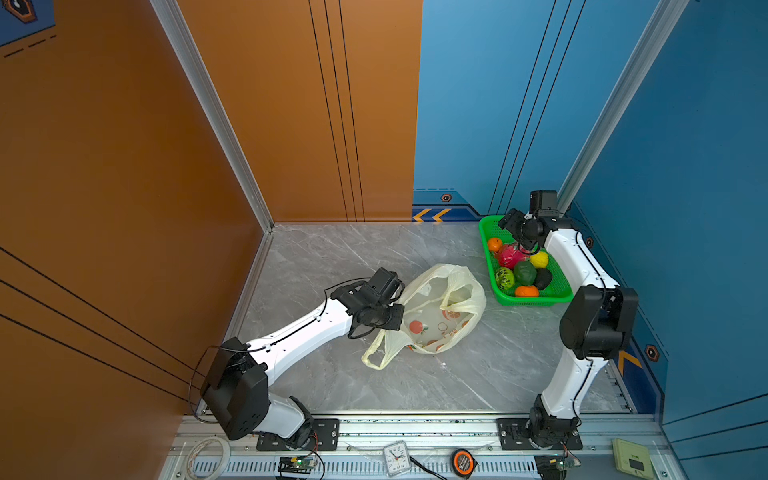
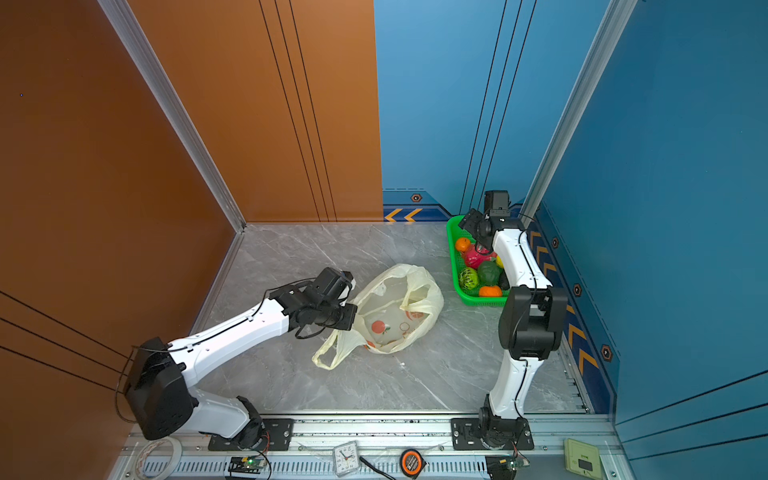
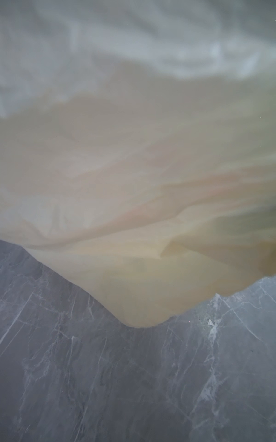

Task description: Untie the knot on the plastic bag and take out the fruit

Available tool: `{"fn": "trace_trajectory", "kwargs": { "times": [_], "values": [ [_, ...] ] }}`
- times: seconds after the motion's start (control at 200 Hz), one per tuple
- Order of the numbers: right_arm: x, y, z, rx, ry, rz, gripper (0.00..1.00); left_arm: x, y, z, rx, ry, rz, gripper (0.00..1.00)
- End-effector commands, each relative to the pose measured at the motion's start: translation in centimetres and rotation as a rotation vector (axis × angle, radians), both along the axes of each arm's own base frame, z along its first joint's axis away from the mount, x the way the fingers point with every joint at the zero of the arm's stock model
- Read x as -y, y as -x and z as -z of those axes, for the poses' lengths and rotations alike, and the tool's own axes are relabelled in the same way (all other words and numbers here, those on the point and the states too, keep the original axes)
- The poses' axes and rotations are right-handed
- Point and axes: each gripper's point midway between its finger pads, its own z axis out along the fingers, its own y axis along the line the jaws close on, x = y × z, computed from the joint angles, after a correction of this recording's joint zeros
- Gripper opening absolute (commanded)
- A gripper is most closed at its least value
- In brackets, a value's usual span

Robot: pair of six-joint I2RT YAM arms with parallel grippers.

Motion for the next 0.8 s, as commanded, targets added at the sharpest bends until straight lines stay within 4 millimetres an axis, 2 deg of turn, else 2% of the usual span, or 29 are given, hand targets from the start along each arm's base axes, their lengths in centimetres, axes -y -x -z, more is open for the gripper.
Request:
{"fn": "trace_trajectory", "kwargs": {
  "times": [0.0, 0.29, 0.466, 0.631, 0.746, 0.796],
  "values": [
    [-2.1, 4.0, 0.9, -0.061, -0.024, -0.073, 0.84, 0.4, -2.9, -1.0, 0.060, 0.024, -0.015, 0.00],
    [-5.9, 14.8, 1.1, -0.130, -0.066, -0.177, 0.84, 0.8, -7.6, -0.5, 0.067, 0.045, -0.028, 0.00],
    [-7.0, 20.3, 1.4, -0.163, -0.067, -0.200, 0.85, 0.9, -10.8, 0.0, 0.073, 0.054, -0.038, 0.00],
    [-7.6, 23.7, 2.7, -0.194, -0.069, -0.202, 0.86, 0.9, -13.6, 0.6, 0.072, 0.063, -0.049, 0.00],
    [-7.9, 25.0, 3.2, -0.200, -0.073, -0.196, 0.86, 0.8, -15.0, 0.9, 0.070, 0.071, -0.048, 0.00],
    [-8.0, 25.3, 3.4, -0.205, -0.070, -0.197, 0.86, 0.7, -15.3, 1.0, 0.069, 0.071, -0.045, 0.04]
  ]
}}
